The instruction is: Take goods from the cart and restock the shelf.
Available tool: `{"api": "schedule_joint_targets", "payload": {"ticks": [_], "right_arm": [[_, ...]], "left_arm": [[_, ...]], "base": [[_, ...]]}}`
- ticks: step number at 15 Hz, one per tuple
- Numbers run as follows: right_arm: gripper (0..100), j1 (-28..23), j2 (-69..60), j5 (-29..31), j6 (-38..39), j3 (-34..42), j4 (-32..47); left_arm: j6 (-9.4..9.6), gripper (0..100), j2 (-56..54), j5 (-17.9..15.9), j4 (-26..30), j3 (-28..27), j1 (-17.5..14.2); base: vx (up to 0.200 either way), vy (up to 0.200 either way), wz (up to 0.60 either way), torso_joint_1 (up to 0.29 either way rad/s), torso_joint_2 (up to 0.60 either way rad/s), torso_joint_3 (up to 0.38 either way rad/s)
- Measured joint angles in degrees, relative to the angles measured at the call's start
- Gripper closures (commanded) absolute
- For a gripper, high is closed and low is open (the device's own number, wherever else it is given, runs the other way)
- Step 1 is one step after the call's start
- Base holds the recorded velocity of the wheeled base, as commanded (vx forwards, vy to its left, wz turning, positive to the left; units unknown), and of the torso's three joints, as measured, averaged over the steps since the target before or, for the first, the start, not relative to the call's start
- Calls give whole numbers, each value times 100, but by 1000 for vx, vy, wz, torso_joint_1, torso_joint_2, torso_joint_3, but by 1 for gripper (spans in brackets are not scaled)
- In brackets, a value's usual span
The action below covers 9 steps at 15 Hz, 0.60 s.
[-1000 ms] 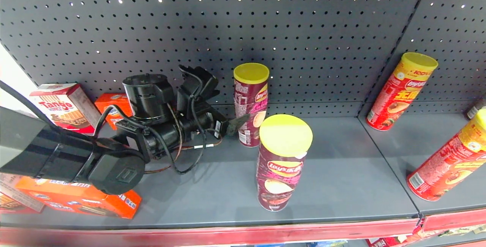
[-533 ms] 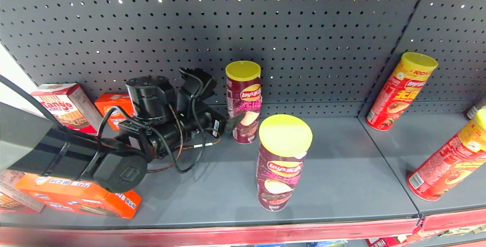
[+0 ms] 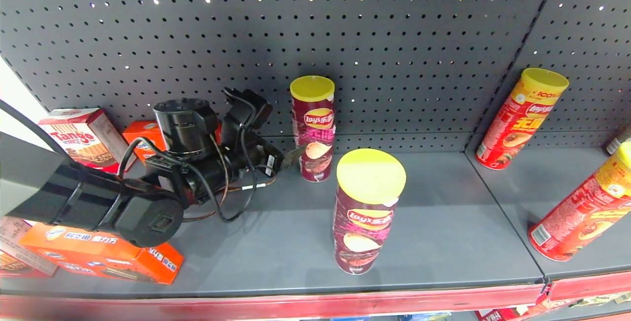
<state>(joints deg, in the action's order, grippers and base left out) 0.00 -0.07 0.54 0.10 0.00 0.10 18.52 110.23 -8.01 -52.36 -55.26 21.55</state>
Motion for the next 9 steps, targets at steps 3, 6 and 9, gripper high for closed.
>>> {"api": "schedule_joint_targets", "payload": {"ticks": [3, 6, 9], "right_arm": [[0, 0, 0, 0, -2, 0, 1], [0, 0, 0, 0, -2, 0, 1], [0, 0, 0, 0, 0, 0, 0]], "left_arm": [[222, 0, -223, 300, 24, 122, -56], [505, 0, -330, 612, 27, 146, -107], [647, 0, -279, 808, 27, 80, -146]], "base": [[0, 0, 0, 0, 0, 0], [0, 0, 0, 0, 0, 0], [0, 0, 0, 0, 0, 0]]}}
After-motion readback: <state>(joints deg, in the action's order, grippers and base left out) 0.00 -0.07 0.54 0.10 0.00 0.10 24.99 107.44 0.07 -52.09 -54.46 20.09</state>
